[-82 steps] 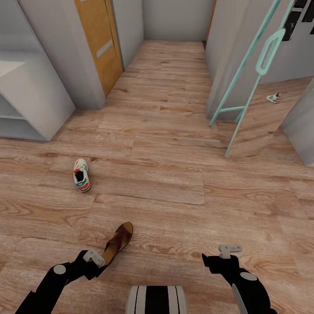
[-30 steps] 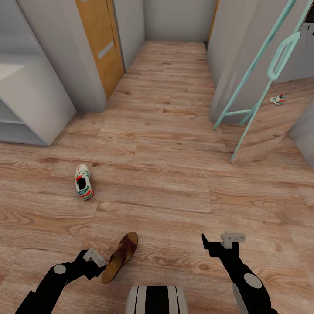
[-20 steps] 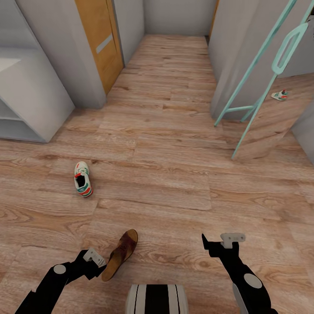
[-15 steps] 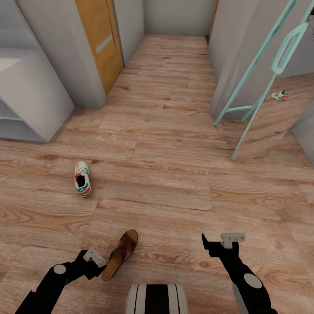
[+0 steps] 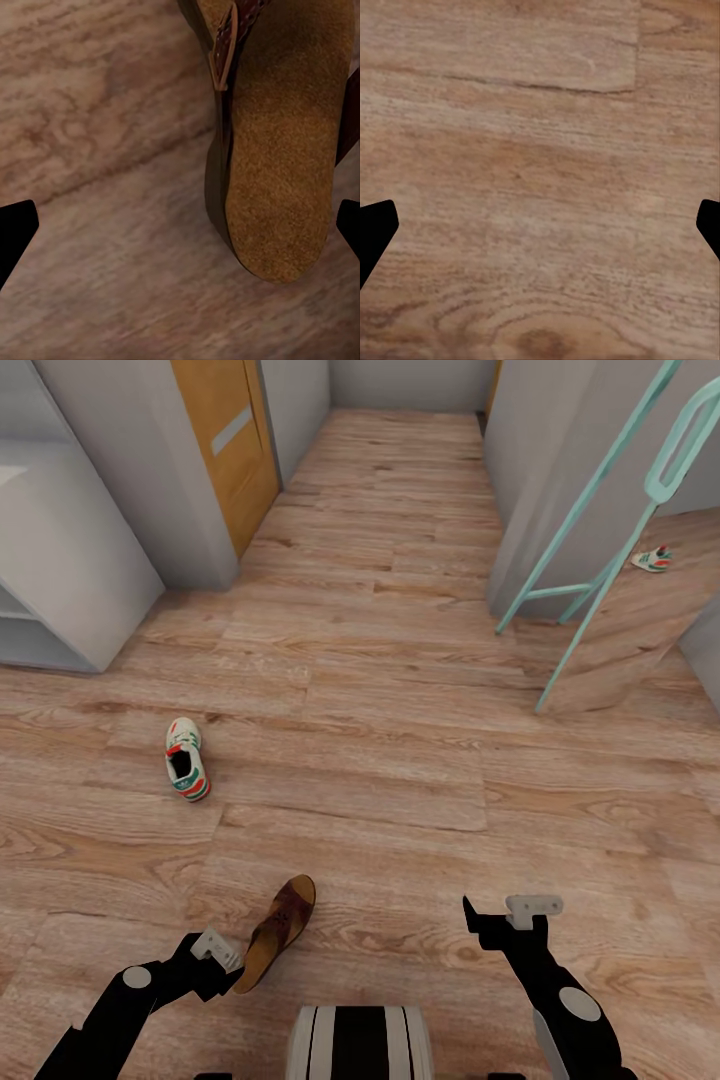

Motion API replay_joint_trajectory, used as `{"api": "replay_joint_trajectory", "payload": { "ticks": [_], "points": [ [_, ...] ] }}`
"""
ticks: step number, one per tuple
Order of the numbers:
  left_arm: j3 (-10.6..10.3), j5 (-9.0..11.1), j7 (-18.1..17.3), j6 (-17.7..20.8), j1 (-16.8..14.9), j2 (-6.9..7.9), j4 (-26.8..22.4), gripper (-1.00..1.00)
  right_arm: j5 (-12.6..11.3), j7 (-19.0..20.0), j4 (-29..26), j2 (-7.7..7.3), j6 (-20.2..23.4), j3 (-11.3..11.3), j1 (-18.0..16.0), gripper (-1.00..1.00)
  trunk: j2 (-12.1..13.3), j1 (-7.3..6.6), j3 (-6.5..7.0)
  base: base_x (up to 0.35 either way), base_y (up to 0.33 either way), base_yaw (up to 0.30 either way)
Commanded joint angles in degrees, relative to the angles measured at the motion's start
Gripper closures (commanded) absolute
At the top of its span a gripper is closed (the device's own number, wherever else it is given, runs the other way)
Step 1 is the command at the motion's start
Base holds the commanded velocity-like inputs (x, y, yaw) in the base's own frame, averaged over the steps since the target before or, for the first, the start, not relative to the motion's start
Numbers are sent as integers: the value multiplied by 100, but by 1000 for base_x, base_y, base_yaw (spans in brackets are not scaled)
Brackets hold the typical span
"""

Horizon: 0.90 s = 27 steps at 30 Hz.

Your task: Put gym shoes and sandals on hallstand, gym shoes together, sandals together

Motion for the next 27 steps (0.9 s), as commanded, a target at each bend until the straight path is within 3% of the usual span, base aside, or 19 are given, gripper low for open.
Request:
{"api": "replay_joint_trajectory", "payload": {
  "ticks": [1, 12, 27],
  "points": [
    [13, -20, -39, 31, -1, -3, -11, -100, 1, 2, -8, -2, 34, 2, -1, -100, -1, -1, -6, 0, 0, 0],
    [12, -20, -39, 31, -1, -3, -11, -100, 1, 2, -8, -2, 36, -2, -1, -100, -1, -1, -29, 0, 0, 0],
    [13, -20, -41, 31, -1, -3, -11, -100, 1, 1, -8, -2, 36, 13, -1, -100, -1, -1, -164, 0, 0, 0]
  ]
}}
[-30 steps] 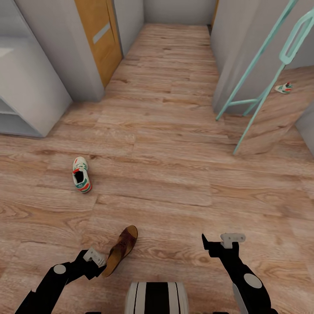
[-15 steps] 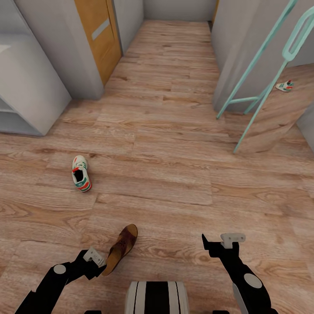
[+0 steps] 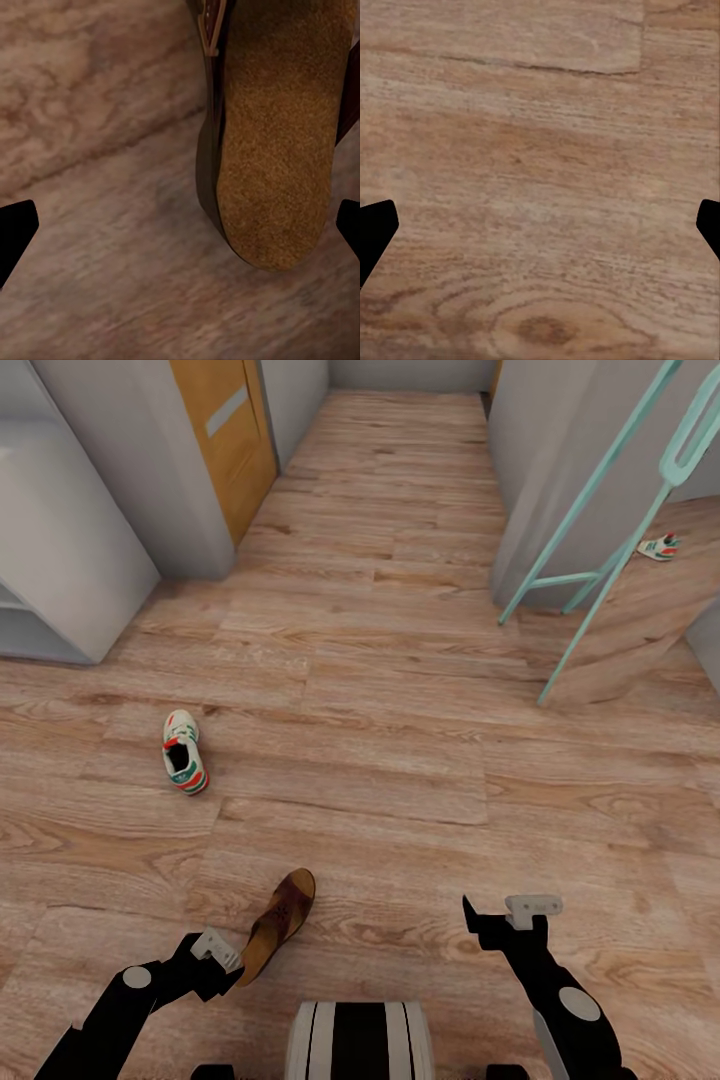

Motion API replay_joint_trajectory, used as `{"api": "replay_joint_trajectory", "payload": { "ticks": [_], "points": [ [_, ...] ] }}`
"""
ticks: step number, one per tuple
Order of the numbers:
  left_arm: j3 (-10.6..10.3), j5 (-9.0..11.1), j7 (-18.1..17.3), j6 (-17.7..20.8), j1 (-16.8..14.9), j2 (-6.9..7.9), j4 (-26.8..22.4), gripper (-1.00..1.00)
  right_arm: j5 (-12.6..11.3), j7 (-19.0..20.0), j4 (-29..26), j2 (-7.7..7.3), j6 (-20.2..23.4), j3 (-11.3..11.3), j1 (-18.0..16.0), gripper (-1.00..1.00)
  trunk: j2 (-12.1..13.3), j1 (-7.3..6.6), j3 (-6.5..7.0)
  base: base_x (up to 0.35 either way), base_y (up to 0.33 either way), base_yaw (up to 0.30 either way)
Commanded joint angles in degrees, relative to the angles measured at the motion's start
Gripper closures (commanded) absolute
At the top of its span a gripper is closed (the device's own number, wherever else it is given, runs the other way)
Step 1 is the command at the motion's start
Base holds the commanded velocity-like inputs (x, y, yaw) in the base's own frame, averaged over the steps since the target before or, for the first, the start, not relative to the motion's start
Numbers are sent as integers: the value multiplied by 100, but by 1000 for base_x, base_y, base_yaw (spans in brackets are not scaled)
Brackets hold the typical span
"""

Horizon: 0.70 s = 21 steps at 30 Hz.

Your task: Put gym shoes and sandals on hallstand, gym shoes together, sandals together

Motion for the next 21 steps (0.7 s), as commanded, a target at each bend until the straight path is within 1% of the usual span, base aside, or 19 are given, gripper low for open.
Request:
{"api": "replay_joint_trajectory", "payload": {
  "ticks": [1, 3, 17, 21],
  "points": [
    [15, -19, -40, 31, -1, -3, -11, -100, 1, 2, -8, -3, 32, 9, -1, -100, -1, -1, -13, 0, 0, 0],
    [14, -19, -40, 31, -1, -3, -11, -100, 1, 2, -8, -3, 32, 14, -1, -100, -1, -1, -32, 0, 0, 0],
    [13, -19, -45, 31, -1, -3, -11, -100, 2, 2, -8, 5, 32, 27, -1, -100, -20, 35, -474, 0, 0, 0],
    [13, -19, -45, 31, -1, -3, -11, -100, 2, 2, -8, 6, 32, 28, -1, -100, -20, 35, -492, 0, 0, 0]
  ]
}}
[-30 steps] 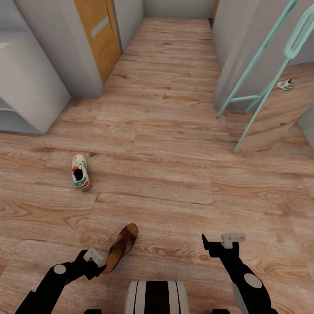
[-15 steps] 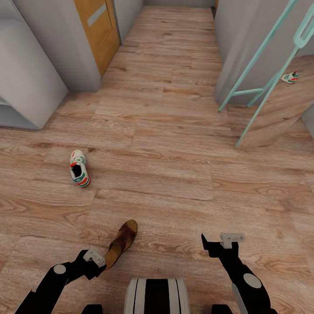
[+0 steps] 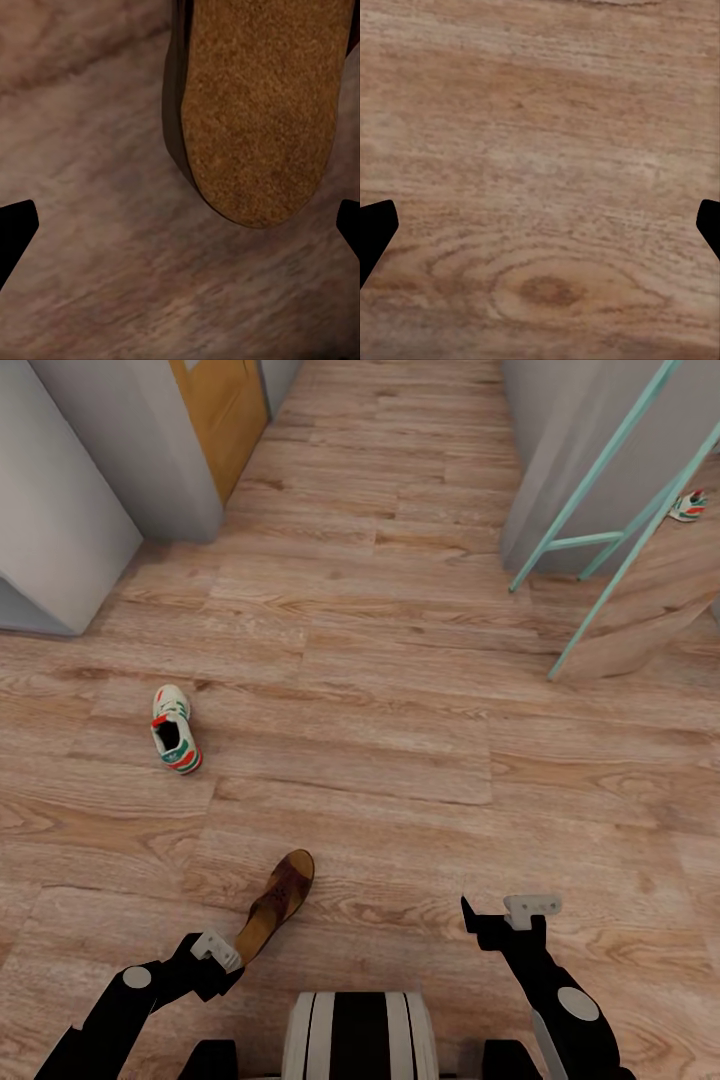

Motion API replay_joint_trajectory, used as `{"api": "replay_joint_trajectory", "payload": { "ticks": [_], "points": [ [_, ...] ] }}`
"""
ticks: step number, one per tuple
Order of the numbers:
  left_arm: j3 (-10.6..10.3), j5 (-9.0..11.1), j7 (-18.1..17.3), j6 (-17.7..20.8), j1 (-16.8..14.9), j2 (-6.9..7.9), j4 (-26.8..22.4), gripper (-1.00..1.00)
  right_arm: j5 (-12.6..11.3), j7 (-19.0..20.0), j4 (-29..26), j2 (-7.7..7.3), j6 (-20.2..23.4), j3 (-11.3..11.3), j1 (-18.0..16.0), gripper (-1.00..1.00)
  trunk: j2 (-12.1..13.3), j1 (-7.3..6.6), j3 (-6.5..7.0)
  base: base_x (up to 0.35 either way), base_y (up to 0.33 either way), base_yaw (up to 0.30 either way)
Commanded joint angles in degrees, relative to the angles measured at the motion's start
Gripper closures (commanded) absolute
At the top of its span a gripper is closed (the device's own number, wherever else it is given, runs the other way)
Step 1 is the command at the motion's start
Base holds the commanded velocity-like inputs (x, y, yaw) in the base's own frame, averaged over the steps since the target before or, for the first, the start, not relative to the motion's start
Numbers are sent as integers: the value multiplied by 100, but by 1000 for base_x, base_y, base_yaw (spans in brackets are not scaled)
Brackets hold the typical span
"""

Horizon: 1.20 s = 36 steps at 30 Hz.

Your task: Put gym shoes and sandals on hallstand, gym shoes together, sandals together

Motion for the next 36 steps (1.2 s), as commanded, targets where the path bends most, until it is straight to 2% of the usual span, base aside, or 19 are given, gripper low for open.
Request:
{"api": "replay_joint_trajectory", "payload": {
  "ticks": [1, 10, 15, 20, 36],
  "points": [
    [13, -20, -39, 31, -1, -3, -11, -100, 1, 2, -8, -4, 32, 5, -1, -100, -1, -1, -5, 0, 0, 0],
    [13, -20, -39, 31, -1, -3, -11, -100, 1, 2, -8, -4, 32, -3, -1, -100, -1, -1, -16, 0, 0, 0],
    [13, -20, -39, 31, -1, -3, -11, -100, 1, 2, -8, -4, 32, -18, -1, -100, -8, 12, -164, 0, 0, 0],
    [13, -20, -38, 31, -1, -3, -11, -100, -1, 2, -8, -4, 32, -20, -1, -100, -8, 12, -206, 0, 0, 0],
    [13, -20, -35, 31, -1, -3, -11, -100, 1, 2, -8, -4, 32, -29, -1, -100, -8, 12, -232, 0, 0, 0]
  ]
}}
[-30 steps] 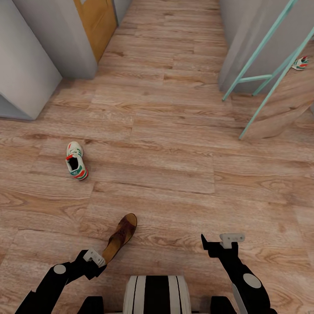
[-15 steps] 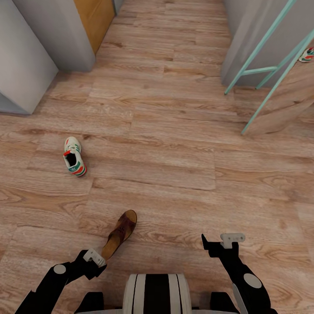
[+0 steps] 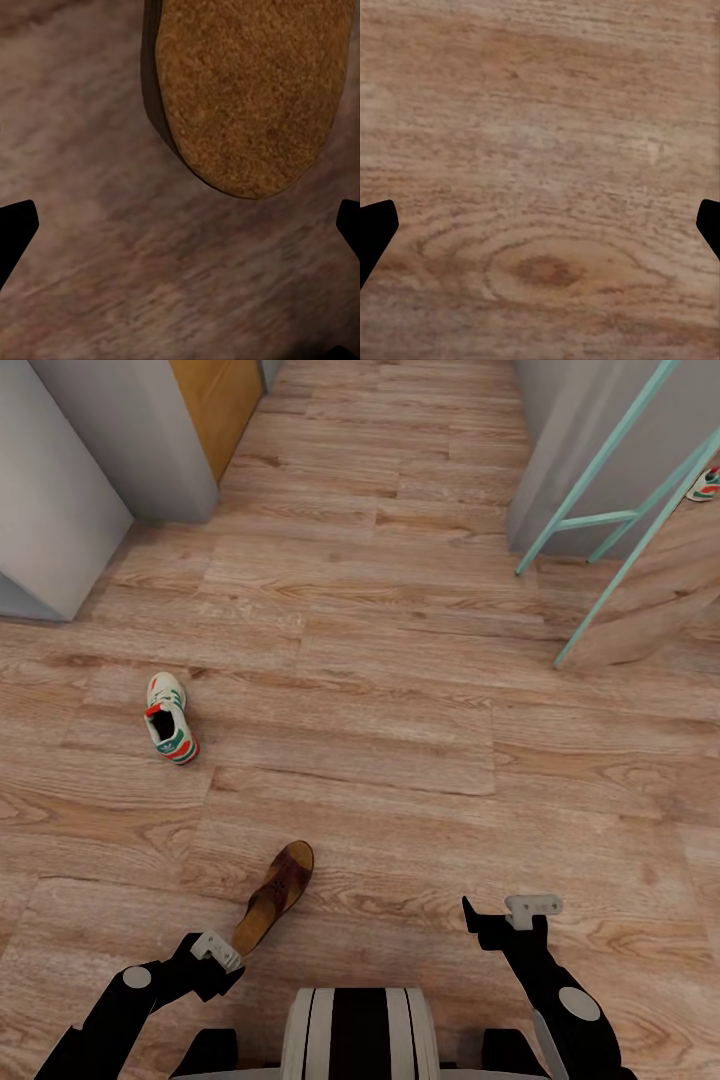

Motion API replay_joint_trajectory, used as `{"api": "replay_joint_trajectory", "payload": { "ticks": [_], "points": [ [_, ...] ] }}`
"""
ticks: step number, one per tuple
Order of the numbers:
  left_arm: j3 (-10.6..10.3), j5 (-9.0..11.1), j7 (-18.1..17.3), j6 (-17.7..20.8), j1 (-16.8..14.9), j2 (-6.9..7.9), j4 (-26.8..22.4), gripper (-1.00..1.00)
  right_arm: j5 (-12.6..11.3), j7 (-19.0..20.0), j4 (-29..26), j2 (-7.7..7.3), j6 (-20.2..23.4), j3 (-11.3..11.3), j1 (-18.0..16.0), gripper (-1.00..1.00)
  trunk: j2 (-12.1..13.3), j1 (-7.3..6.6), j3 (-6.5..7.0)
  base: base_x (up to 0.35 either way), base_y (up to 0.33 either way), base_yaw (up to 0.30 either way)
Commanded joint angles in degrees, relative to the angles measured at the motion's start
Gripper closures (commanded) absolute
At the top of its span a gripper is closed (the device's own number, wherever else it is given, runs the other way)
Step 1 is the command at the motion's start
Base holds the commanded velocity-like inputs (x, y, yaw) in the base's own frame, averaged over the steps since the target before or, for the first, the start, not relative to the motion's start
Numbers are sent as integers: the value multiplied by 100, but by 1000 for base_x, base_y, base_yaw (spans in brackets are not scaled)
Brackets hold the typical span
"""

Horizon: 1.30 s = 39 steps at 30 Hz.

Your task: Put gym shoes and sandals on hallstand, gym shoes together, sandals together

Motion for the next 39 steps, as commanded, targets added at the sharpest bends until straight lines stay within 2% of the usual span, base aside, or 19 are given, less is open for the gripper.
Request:
{"api": "replay_joint_trajectory", "payload": {
  "ticks": [1, 39],
  "points": [
    [13, -20, -38, 31, -1, -3, -11, -100, 0, 2, -8, -3, 32, 2, -1, -100, -1, -1, -3, 23, 0, 0],
    [12, -20, -40, 31, -1, -3, -11, -100, -2, 2, -8, -3, 32, -7, -1, -100, -1, -1, -3, 21, -9, 0]
  ]
}}
